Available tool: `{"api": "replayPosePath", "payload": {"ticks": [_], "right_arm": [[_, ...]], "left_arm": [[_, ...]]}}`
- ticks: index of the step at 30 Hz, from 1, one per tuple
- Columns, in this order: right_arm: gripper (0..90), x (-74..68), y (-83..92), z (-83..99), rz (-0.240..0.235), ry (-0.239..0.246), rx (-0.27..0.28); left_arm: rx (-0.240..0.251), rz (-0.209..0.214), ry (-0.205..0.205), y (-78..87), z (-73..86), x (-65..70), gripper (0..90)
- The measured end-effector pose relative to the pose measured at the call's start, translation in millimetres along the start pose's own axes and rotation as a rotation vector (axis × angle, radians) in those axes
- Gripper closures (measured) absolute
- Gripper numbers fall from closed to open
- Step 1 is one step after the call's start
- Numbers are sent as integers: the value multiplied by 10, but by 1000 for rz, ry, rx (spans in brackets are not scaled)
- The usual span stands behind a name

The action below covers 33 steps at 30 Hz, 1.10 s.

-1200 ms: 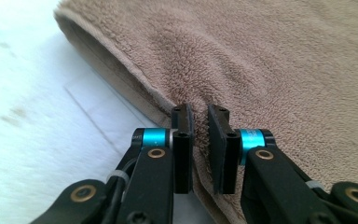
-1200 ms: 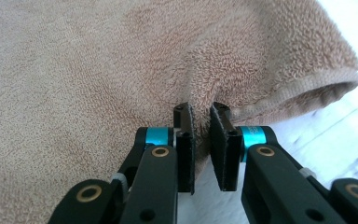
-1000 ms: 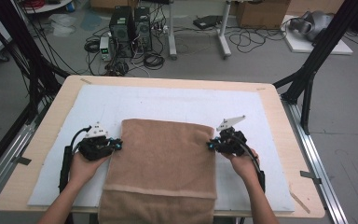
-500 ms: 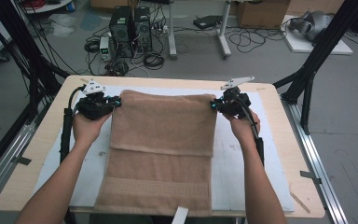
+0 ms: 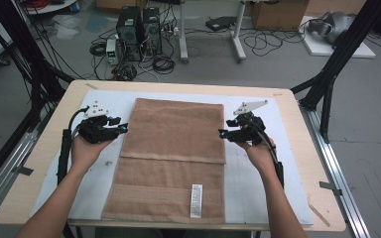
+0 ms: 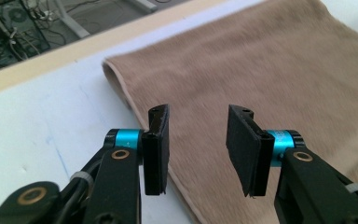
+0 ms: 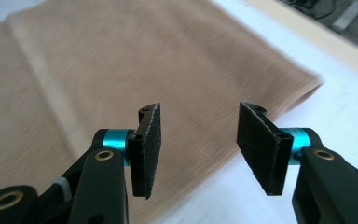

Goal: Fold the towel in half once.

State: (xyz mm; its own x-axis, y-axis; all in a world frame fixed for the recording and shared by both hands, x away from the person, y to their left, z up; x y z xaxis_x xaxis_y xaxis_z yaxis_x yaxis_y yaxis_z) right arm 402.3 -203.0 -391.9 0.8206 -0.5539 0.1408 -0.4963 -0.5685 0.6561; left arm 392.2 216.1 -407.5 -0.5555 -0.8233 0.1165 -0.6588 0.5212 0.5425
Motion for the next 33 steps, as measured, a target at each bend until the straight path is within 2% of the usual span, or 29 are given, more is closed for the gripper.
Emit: {"api": "replayPosePath", "payload": {"ticks": [3, 6, 8, 13, 18, 20, 24, 30, 33], "right_arm": [[499, -134, -23, 172, -22, -4, -1], [505, -245, -71, 333, -45, -8, -13], [511, -294, -99, 414, -58, -19, -7], [533, -366, -207, 547, -82, -18, -39], [569, -380, -330, 587, -97, -18, -71], [590, -378, -365, 596, -104, -19, -78], [665, -377, -381, 596, -110, -10, -75], [827, -395, -385, 565, -114, 10, -82], [840, -386, -368, 555, -118, 4, -82]], "left_arm": [[-28, 25, -16, -3, 169, 47, 586], [-42, 52, -13, -17, 293, 80, 585], [-60, 64, -19, -38, 354, 100, 589], [-86, 95, -23, -85, 476, 142, 609], [-161, 115, -66, -201, 552, 202, 640], [-182, 103, -81, -241, 581, 208, 678], [-175, 90, -87, -247, 575, 207, 748], [-170, 73, -92, -251, 568, 224, 845], [-166, 73, -88, -228, 553, 219, 862]]}}
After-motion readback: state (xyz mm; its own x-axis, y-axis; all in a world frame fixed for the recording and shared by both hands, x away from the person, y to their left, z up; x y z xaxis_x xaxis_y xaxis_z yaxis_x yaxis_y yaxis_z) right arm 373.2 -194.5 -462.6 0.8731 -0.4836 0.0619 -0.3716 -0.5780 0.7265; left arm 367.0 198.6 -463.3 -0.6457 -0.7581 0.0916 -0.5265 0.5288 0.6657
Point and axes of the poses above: each handheld gripper's, and its own axes: y roughly backward along the jaws, z roughly out of its underside, x roughly to its right, the point moved 4 cm from there along -y, roughly forward along the jaws, and after that the axes turned 9 degrees about y, right-handed, at the moved point
